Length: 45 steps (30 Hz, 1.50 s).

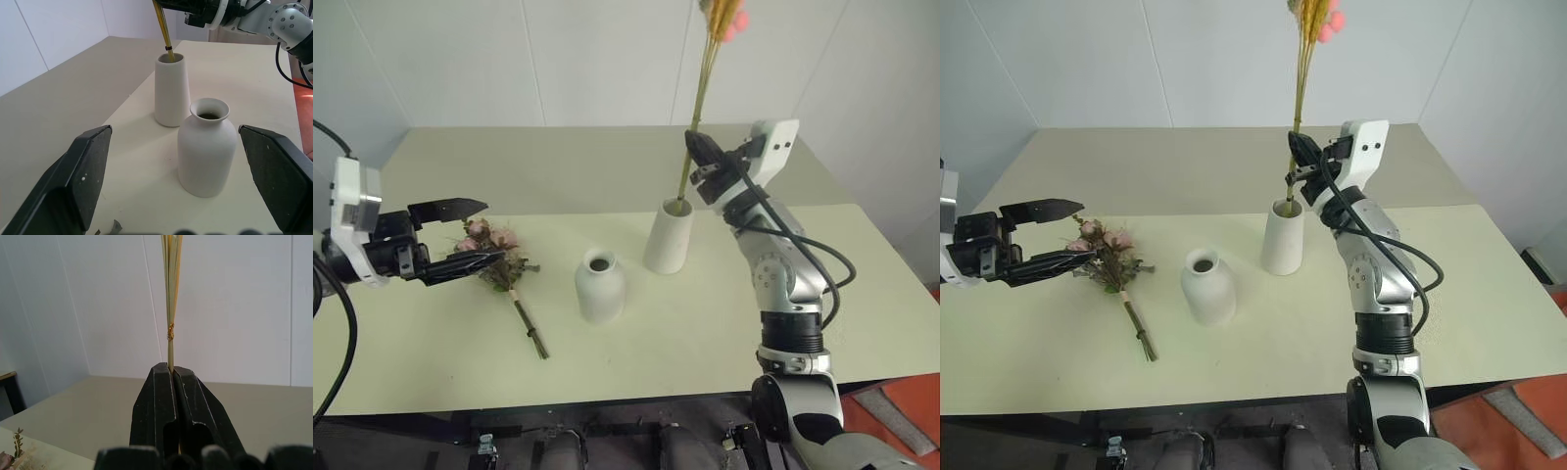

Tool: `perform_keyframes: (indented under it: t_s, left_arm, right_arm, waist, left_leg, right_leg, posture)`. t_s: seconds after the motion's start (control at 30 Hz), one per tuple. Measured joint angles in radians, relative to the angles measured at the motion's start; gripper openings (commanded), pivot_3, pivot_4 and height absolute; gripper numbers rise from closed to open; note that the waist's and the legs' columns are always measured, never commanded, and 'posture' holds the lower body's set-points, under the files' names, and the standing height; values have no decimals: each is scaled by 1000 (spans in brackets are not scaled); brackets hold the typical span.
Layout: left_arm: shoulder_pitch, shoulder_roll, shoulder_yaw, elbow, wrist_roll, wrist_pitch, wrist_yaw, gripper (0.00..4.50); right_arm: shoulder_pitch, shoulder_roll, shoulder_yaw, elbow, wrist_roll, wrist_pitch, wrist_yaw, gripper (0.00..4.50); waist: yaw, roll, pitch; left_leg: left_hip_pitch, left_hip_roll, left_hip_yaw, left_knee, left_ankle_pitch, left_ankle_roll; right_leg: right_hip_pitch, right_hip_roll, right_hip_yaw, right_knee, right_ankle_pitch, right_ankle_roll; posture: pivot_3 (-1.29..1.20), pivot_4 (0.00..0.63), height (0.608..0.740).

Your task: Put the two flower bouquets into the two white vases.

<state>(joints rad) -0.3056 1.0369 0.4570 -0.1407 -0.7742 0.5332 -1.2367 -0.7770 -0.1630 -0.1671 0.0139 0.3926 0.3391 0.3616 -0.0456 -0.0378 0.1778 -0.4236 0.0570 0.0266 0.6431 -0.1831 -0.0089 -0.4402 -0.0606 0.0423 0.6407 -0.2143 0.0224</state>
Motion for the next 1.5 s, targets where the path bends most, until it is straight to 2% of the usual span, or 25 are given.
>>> perform_keyframes:
  t_s: [0.13, 0.3, 0.4, 0.47, 0.6, 0.73, 0.93, 1.03, 1.13, 1.2, 1.33, 1.5]
  left_arm:
    - [0, 0, 0, -1, 0, 4, 2, 4500]
    - [7, 0, -1, -2, 7, 12, 12, 4500]
    - [23, -1, -4, -15, 17, 26, 44, 4500]
    - [35, 0, -16, -36, 33, 59, 86, 4500]
    - [54, 14, -80, -92, 85, 163, 214, 4500]
    - [1, 22, -193, -141, 126, 344, 377, 4500]
    - [-177, 25, -379, -161, 175, 780, 606, 4500]
    - [-223, -34, -446, -165, 195, 947, 687, 4500]
    - [-251, -131, -492, -143, 230, 1048, 766, 3915]
    - [-266, -170, -518, -116, 258, 1068, 809, 3210]
    - [-290, -204, -521, -88, 290, 1071, 856, 1950]
    - [-308, -188, -522, -43, 352, 1056, 894, 325]
  right_arm:
    - [65, -1, 24, 6, -25, -19, 3, 1072]
    - [143, -33, 39, -33, -37, -23, 8, 2856]
    - [212, -78, 37, -129, -29, -18, 24, 3937]
    - [252, -114, 35, -180, -9, 3, 46, 4480]
    - [330, -276, 20, -287, 99, 124, 171, 4480]
    - [352, -455, -49, -353, 250, 241, 320, 4480]
    - [354, -608, -76, -374, 360, 284, 512, 4480]
    - [331, -643, -73, -361, 375, 283, 584, 4480]
    - [311, -670, -62, -348, 375, 274, 645, 4500]
    - [306, -671, -52, -335, 375, 270, 675, 4500]
    - [293, -695, -45, -325, 375, 270, 726, 4500]
    - [296, -714, -45, -325, 375, 270, 762, 4500]
  waist:
    - [0, 0, 0]
    - [1, 0, 0]
    - [3, 0, 0]
    - [4, 0, 0]
    - [8, 0, 0]
    - [10, -1, 0]
    - [3, -2, 0]
    - [4, -2, 1]
    - [9, -3, 0]
    - [9, -3, 0]
    - [11, -3, 0]
    - [9, -3, 0]
  left_leg:
    - [0, 0, 0, 0, 0, 0]
    - [0, 0, 0, 0, 0, 0]
    - [0, 1, 1, 0, 0, 0]
    - [0, 1, 1, 0, 0, 0]
    - [1, 1, 1, 0, 0, 0]
    - [2, 1, 2, 0, 0, 0]
    - [3, 1, 2, 0, 0, 0]
    - [3, 1, 1, 0, 0, 0]
    - [2, 1, 1, 1, 0, 0]
    - [2, 1, 1, 1, 0, 0]
    - [3, 0, 1, 1, 0, 0]
    - [4, 0, 1, 1, 0, 0]
  right_leg:
    - [0, 0, 0, 0, 0, 0]
    - [0, 0, 0, 0, 0, 0]
    - [0, 0, 0, 0, -1, 2]
    - [0, 0, 0, 0, -2, 3]
    - [1, 0, 0, 0, -3, 4]
    - [2, 1, 0, 0, -4, 5]
    - [2, 2, 1, -1, -4, 6]
    - [2, 2, 1, 0, -4, 6]
    - [2, 2, 1, 0, -4, 6]
    - [2, 2, 1, 0, -4, 6]
    - [3, 2, 2, 1, -4, 5]
    - [3, 2, 2, 0, -4, 5]
  posture:
    - [0, 150, 740]
    - [0, 150, 740]
    - [0, 150, 740]
    - [0, 150, 740]
    - [0, 150, 740]
    - [0, 150, 740]
    - [0, 150, 740]
    - [0, 150, 740]
    - [0, 150, 740]
    - [0, 150, 740]
    - [0, 150, 740]
    - [0, 150, 740]
